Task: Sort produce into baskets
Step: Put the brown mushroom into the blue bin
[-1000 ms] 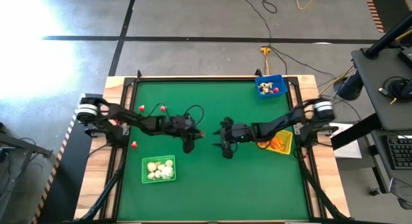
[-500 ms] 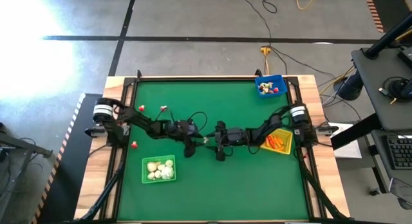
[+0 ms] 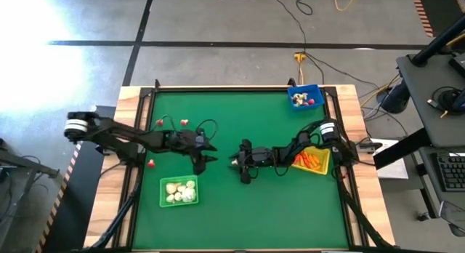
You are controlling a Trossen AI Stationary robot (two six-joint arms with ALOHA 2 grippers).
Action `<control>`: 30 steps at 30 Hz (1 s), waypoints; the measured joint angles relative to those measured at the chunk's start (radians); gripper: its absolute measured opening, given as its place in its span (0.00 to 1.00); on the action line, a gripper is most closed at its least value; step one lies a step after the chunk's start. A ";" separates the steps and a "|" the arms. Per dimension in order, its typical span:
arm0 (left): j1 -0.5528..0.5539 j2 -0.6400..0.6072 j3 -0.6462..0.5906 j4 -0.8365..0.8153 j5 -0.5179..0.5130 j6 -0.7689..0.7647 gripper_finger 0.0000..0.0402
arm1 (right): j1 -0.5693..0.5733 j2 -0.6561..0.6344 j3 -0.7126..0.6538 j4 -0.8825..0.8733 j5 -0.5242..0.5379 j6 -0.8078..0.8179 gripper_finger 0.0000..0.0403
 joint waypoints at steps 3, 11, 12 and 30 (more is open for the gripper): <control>-0.013 -0.071 -0.047 0.050 -0.004 -0.023 0.45 | 0.000 -0.022 -0.001 -0.050 -0.001 -0.004 0.43; -0.033 -0.212 -0.170 0.066 -0.010 -0.126 0.45 | -0.001 -0.221 -0.019 -0.374 0.011 -0.032 0.24; -0.036 -0.222 -0.178 0.055 -0.015 -0.139 0.45 | -0.001 -0.258 -0.019 -0.427 0.012 -0.050 0.22; -0.083 -0.310 0.055 -0.953 -0.039 -0.331 0.38 | -0.368 -0.877 -0.046 -1.318 0.696 0.164 0.17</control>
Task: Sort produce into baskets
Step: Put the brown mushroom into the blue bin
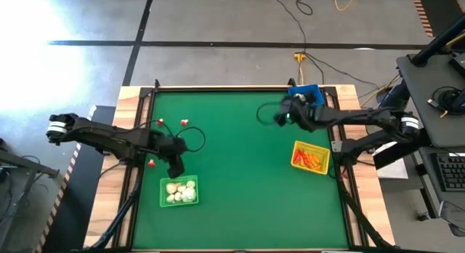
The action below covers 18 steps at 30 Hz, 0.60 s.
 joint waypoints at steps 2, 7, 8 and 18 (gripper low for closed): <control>0.000 -0.002 0.027 -0.104 -0.008 -0.022 0.38 | -0.101 0.008 -0.012 -0.051 -0.001 0.072 0.17; -0.004 -0.004 0.069 -0.268 -0.039 -0.050 0.38 | -0.324 0.077 -0.022 -0.026 -0.066 0.132 0.16; -0.004 -0.005 0.076 -0.289 -0.043 -0.056 0.38 | -0.354 0.099 -0.022 -0.003 -0.100 0.132 0.16; -0.008 -0.004 0.079 -0.452 -0.048 -0.119 0.38 | -0.519 0.271 -0.021 0.099 -0.169 0.105 0.23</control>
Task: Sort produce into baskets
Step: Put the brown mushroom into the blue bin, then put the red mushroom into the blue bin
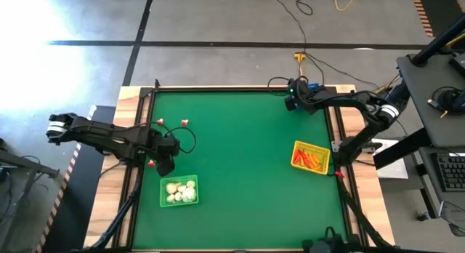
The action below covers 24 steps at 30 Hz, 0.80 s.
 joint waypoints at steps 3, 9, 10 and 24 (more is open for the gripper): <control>0.000 0.000 0.008 -0.007 0.000 -0.011 0.38 | -0.013 0.024 0.000 0.051 0.000 -0.019 0.30; -0.018 0.000 0.043 -0.061 0.000 -0.085 0.38 | -0.012 -0.014 0.000 0.071 0.000 -0.042 0.45; -0.021 0.000 0.041 -0.060 0.001 -0.088 0.38 | -0.003 -0.033 0.000 0.072 0.001 -0.050 0.47; -0.037 0.106 0.027 -0.038 0.087 -0.054 0.38 | 0.390 -0.413 -0.007 0.065 -0.006 -0.069 0.61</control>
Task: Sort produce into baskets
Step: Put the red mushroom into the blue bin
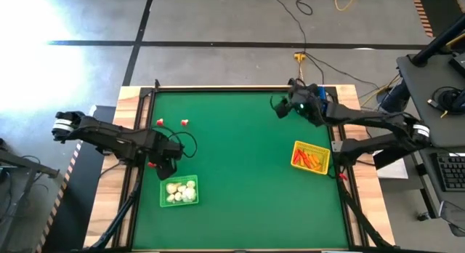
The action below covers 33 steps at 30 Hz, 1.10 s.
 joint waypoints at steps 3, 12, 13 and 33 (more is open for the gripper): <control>0.000 0.061 0.000 0.000 0.001 0.025 0.38 | 0.107 -0.031 -0.002 0.001 0.010 0.003 0.61; 0.005 0.247 0.013 -0.025 0.005 0.182 0.38 | 0.317 0.027 -0.016 0.001 0.140 0.056 0.59; 0.009 0.263 0.016 -0.031 0.007 0.194 0.38 | 0.327 0.038 -0.016 0.001 0.141 0.062 0.59; 0.149 0.489 0.015 -0.047 0.025 0.329 0.38 | 0.361 0.211 -0.019 0.022 0.166 0.160 0.59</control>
